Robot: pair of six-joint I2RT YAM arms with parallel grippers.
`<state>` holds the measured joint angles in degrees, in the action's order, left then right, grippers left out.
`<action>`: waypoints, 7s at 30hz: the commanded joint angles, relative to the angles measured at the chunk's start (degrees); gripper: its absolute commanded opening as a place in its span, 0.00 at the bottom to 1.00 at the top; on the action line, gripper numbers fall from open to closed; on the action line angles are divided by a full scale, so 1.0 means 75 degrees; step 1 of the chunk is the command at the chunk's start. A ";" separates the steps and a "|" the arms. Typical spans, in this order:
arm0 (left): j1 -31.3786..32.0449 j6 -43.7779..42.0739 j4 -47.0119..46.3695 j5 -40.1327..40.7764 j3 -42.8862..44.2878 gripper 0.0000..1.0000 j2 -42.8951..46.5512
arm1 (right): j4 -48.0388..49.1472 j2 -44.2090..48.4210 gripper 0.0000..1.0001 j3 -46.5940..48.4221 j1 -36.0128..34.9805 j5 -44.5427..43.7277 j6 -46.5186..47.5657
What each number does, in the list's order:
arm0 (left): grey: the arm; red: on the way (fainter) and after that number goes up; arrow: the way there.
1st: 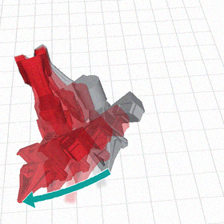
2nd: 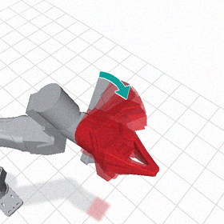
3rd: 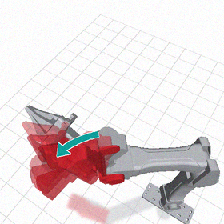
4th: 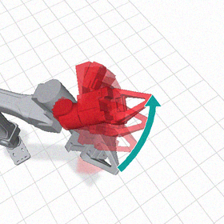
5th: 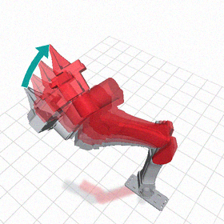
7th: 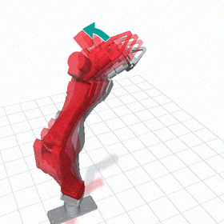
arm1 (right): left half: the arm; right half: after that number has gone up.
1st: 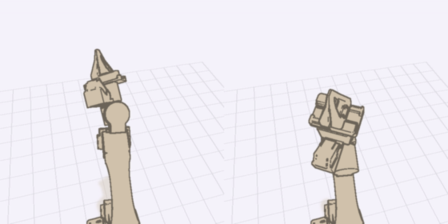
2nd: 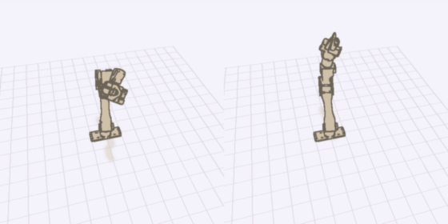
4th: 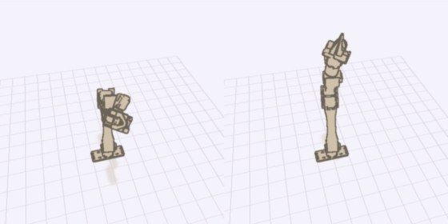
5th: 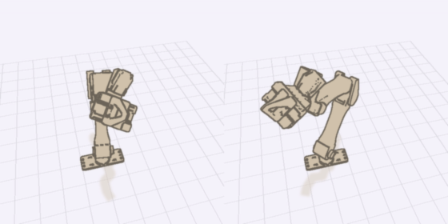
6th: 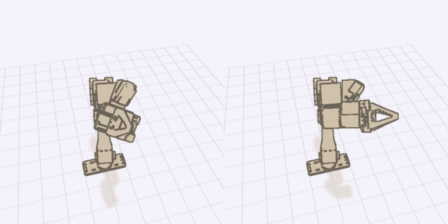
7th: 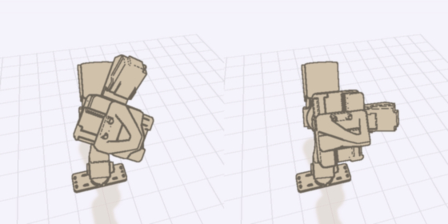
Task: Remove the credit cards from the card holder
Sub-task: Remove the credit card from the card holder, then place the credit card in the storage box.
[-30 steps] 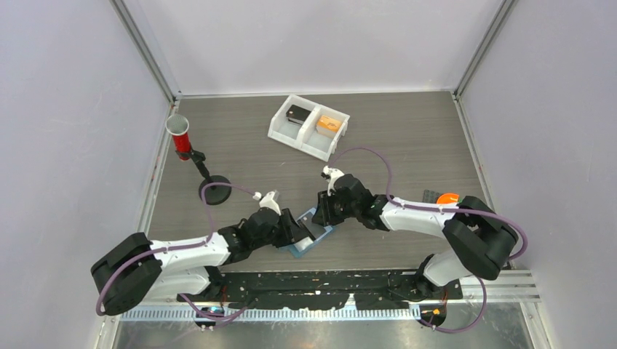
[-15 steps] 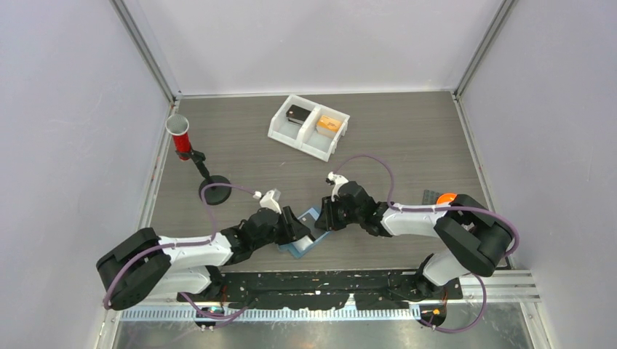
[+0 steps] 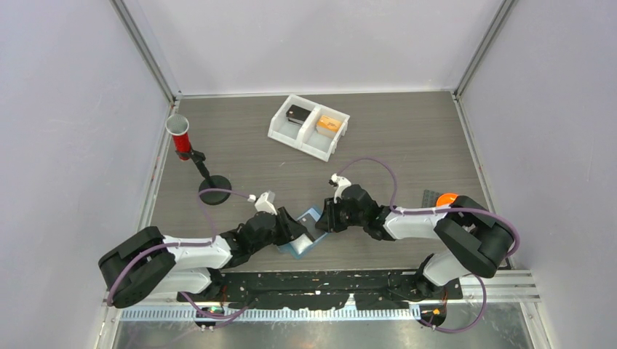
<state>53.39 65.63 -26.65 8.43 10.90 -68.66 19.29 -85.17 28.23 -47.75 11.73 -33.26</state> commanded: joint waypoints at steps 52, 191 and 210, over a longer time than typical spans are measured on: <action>-0.0216 0.0691 0.0680 0.0343 -0.0305 0.00 0.1151 | -0.1061 0.0408 0.31 0.0022 0.0097 -0.0575 0.0218; -0.4794 -0.3783 0.3612 -0.2411 1.2236 0.00 -0.6714 | -0.4689 0.6673 0.96 0.0562 0.0020 -0.0327 0.0627; -0.5113 -0.4095 0.3390 -0.2680 1.2985 0.00 -0.7978 | -0.4426 0.6119 0.96 0.0759 0.0019 -0.0244 0.0530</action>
<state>15.31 36.77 -0.16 -11.20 104.42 -127.46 -16.71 -39.16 31.07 -47.77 10.00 -29.10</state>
